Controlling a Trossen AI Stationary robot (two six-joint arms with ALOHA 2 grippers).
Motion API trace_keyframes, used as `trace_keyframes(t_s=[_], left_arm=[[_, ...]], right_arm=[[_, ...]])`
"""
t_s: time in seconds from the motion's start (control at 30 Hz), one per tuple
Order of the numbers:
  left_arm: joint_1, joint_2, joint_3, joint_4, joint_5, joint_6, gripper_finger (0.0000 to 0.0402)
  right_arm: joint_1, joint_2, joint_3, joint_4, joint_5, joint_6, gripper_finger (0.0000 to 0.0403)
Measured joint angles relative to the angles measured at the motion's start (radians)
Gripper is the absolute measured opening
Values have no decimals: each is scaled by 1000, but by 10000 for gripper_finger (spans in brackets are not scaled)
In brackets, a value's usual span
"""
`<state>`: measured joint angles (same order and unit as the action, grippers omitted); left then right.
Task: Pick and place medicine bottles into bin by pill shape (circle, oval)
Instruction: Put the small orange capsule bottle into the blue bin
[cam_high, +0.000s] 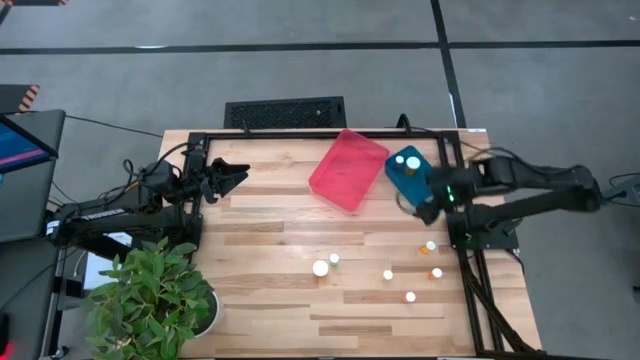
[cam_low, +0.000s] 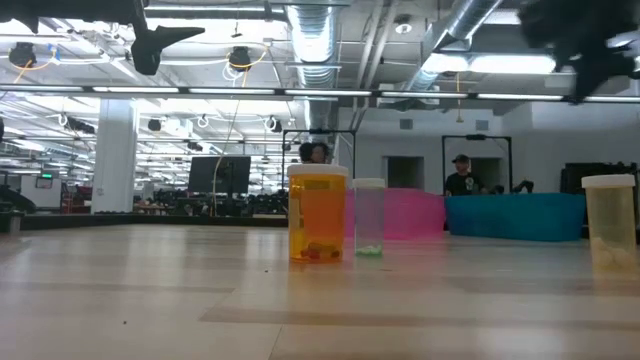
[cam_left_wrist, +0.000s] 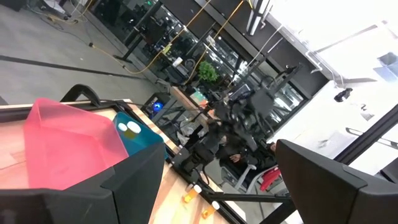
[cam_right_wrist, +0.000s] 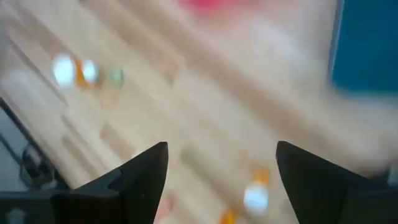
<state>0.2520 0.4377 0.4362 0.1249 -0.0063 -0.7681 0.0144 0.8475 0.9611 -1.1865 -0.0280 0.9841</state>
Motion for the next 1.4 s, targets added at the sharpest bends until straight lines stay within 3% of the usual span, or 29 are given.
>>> trace_keyframes(t_s=[0.27, 0.63, 0.97, 1.2, 1.4], left_arm=[[0, 0, 0, 0, 0, -2, 300], [0, 0, 0, 0, 0, -21, 300], [0, 0, 0, 0, 0, -21, 300], [0, 0, 0, 0, 0, -21, 300], [0, 0, 0, 0, -11, -26, 300]], right_arm=[[437, 65, -1, -80, 84, 446, 306], [805, 269, -1, -89, 98, 827, 306], [888, 386, -6, -50, 102, 888, 306], [886, 363, -138, 112, 102, 886, 306], [886, 360, -199, 153, 66, 877, 306]])
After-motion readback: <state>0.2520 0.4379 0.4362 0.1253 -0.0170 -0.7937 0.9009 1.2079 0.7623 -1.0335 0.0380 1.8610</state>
